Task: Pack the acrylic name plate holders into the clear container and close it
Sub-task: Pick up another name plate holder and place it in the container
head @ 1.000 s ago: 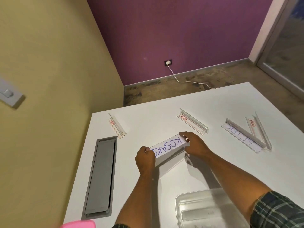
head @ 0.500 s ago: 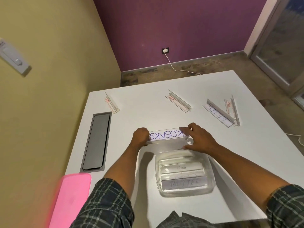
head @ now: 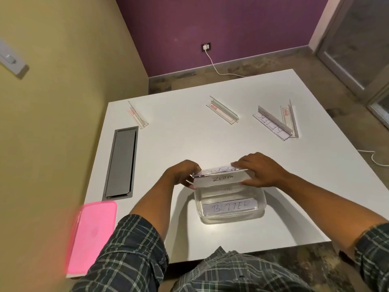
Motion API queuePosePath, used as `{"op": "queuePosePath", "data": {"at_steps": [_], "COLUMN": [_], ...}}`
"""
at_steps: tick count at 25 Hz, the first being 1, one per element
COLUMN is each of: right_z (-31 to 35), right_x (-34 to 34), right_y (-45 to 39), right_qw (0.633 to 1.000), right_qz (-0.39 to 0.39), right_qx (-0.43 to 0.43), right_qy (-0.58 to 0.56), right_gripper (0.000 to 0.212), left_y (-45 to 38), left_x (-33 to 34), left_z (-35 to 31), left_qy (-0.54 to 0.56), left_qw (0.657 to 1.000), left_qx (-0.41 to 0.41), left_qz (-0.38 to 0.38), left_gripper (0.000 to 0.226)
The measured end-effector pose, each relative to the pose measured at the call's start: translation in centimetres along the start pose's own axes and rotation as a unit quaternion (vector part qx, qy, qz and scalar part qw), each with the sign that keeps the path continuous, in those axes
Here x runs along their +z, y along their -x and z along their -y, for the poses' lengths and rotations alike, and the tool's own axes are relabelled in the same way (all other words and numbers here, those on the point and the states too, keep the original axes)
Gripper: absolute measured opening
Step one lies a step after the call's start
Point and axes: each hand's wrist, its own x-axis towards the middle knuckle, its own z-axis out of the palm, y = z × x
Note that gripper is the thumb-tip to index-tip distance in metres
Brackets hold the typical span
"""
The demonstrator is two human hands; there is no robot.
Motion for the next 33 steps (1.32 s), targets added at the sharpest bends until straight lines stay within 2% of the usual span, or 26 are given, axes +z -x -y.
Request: {"op": "queuePosePath", "data": {"at_steps": [2, 6, 10, 12, 16, 18, 21, 25, 33], "right_z": [-0.2, -0.5, 0.0, 0.5, 0.9, 0.9, 1.0, 1.0, 0.3], "right_x": [0.1, 0.9, 1.9, 2.5, 3.6, 4.0, 4.8, 5.8, 6.5], "right_y": [0.9, 1.6, 0.9, 0.4, -0.3, -0.5, -0.8, -0.8, -0.2], "right_qw": [0.999, 0.998, 0.992, 0.989, 0.983, 0.978, 0.969, 0.956, 0.961], "right_qz": [0.018, 0.023, 0.048, 0.062, 0.11, 0.134, 0.159, 0.192, 0.165], "right_qx": [0.011, 0.051, 0.114, 0.127, 0.112, 0.107, 0.112, 0.117, 0.153], "right_qy": [-0.034, -0.033, 0.014, 0.041, 0.098, 0.122, 0.152, 0.191, 0.159], "right_gripper": [0.063, 0.065, 0.066, 0.065, 0.056, 0.049, 0.039, 0.023, 0.018], "left_y": [-0.9, -2.4, -3.1, -3.5, -4.4, -4.7, -5.1, -5.7, -6.1], "left_x": [0.7, 2.4, 3.1, 3.2, 4.2, 4.8, 5.2, 5.5, 6.8], "left_z": [0.3, 0.1, 0.2, 0.4, 1.4, 1.8, 2.4, 3.1, 2.8], "left_qy": [-0.081, -0.202, -0.348, -0.426, -0.566, -0.605, -0.647, -0.668, -0.666], "left_qw": [0.996, 0.973, 0.927, 0.893, 0.803, 0.768, 0.731, 0.709, 0.712], "left_qx": [0.029, 0.098, 0.124, 0.131, 0.164, 0.185, 0.196, 0.205, 0.196], "left_qz": [-0.01, -0.051, -0.061, -0.057, -0.09, -0.098, -0.096, -0.097, -0.108], "left_gripper": [0.011, 0.05, 0.059, 0.062, 0.037, 0.024, 0.02, 0.018, 0.021]}}
